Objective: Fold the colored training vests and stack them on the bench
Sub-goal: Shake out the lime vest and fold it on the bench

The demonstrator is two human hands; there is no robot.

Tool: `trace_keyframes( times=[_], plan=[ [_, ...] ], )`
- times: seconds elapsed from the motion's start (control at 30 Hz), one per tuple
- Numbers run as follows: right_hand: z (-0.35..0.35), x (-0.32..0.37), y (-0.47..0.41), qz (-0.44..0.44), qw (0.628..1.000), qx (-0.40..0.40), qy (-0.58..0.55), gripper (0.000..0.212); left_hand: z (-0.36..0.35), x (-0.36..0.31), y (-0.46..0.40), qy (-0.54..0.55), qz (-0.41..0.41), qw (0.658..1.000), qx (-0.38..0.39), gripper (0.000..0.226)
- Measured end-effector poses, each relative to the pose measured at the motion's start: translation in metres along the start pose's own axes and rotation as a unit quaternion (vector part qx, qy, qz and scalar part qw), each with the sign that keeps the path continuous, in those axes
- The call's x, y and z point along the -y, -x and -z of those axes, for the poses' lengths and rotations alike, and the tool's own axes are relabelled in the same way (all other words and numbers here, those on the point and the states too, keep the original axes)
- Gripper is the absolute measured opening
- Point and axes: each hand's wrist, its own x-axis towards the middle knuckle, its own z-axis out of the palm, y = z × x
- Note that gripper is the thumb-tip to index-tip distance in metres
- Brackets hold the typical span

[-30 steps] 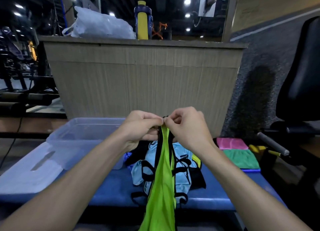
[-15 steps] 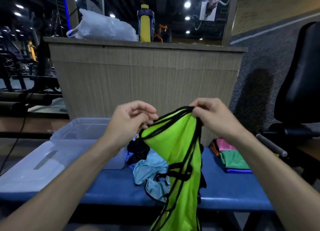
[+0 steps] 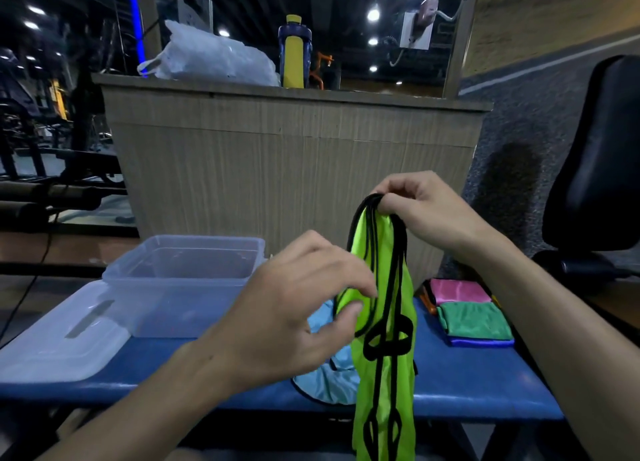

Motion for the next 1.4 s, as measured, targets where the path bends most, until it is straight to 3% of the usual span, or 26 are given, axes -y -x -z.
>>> trace_keyframes(
  times=[0.1,0.4,0.53,0.7,0.8,0.97,1.1,1.27,1.33,1.4],
  plan=[
    [-0.001,0.002,0.0,0.005,1.0,0.003,0.0,0.017,-0.002,0.005,0.012,-0.035,0.003,0.999,0.028,0.008],
    [-0.004,0.015,0.001,0.02,1.0,0.008,0.011,0.016,0.0,0.015,0.045,-0.066,0.079,0.995,-0.019,0.029],
    [-0.006,0.021,0.003,0.022,1.0,0.01,0.009,0.018,-0.012,0.013,0.059,-0.085,0.082,0.993,0.023,0.038],
    [0.001,0.018,0.003,0.018,0.999,0.028,-0.023,0.02,-0.012,0.024,0.055,-0.171,0.062,0.983,0.04,0.03],
    [0.017,0.002,0.007,0.005,0.997,0.043,-0.071,0.016,0.012,0.053,0.042,-0.122,0.078,0.989,0.019,0.025],
    [0.019,-0.037,0.02,-0.033,0.984,0.05,-0.166,0.023,0.065,0.081,-0.011,-0.088,0.131,0.983,0.094,0.022],
    [0.0,-0.057,0.034,-0.07,0.95,0.058,-0.298,0.019,0.093,0.079,-0.071,-0.003,0.163,0.967,0.195,0.029],
    [-0.004,-0.054,0.039,-0.079,0.92,0.017,-0.384,0.02,0.089,0.078,-0.094,-0.174,0.108,0.947,0.249,0.026],
    [0.0,-0.054,0.036,-0.084,0.93,-0.001,-0.359,0.02,0.084,0.077,-0.093,-0.229,0.098,0.937,0.246,0.024],
    [0.004,-0.053,0.035,-0.075,0.964,-0.02,-0.256,0.015,0.078,0.075,-0.09,-0.306,0.107,0.915,0.242,0.03]
  ],
)
